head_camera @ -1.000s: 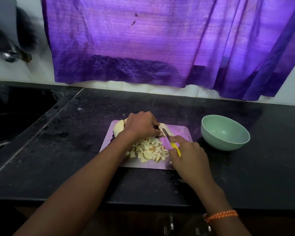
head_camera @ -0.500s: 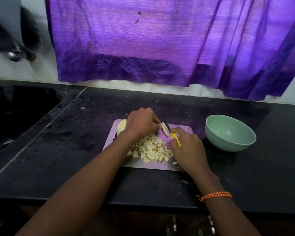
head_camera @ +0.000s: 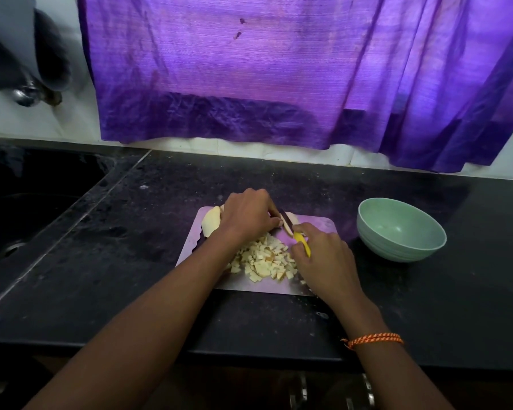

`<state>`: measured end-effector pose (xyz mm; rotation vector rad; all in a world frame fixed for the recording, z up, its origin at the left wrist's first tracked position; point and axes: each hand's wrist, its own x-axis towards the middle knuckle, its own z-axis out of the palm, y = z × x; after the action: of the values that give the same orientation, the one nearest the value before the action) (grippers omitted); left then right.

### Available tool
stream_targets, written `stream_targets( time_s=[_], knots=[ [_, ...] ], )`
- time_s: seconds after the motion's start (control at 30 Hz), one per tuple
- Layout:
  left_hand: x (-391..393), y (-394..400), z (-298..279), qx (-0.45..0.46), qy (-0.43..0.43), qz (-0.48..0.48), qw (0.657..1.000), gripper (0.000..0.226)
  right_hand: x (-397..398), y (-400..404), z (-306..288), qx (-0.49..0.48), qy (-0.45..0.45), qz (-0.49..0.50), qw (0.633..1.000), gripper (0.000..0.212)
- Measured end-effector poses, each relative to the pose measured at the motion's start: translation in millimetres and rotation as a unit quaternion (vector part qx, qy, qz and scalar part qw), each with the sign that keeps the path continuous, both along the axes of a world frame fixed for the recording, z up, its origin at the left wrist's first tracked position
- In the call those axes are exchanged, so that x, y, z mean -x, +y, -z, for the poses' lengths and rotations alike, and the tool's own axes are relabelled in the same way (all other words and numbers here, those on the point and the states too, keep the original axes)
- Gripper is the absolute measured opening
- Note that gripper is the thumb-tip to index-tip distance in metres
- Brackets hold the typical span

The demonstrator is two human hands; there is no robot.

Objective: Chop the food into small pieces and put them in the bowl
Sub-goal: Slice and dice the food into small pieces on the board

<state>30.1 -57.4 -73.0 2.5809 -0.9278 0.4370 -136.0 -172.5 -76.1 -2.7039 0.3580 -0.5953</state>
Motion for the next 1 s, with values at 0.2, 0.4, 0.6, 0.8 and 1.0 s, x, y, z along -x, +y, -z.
stream_targets(
  time_s=[0.2,0.4,0.6,0.8,1.0],
  knots=[
    [2.6,-0.5,2.2,0.004,-0.005,0.0,1.0,0.019,-1.2,-1.4,0.2,0.01,0.007,-0.009,1.0,0.037],
    [4.7,-3.1,2.4,-0.001,0.016,-0.016,1.0,0.023,-1.8,-0.9,0.5,0.012,0.016,-0.008,1.0,0.036],
    [7.1,-6.5,-0.4,-0.014,0.048,-0.052,0.997,0.026,-1.8,-2.6,1.7,0.0,0.014,-0.011,1.0,0.035],
    [9.9,-8.8,-3.4,-0.015,0.056,-0.062,0.996,0.026,14.3,-3.5,5.4,0.009,0.017,-0.008,1.0,0.034],
    [15.2,-9.0,-6.7,-0.02,0.066,-0.063,0.996,0.027,45.8,-2.7,8.6,0.013,0.008,-0.002,1.0,0.038]
  ],
)
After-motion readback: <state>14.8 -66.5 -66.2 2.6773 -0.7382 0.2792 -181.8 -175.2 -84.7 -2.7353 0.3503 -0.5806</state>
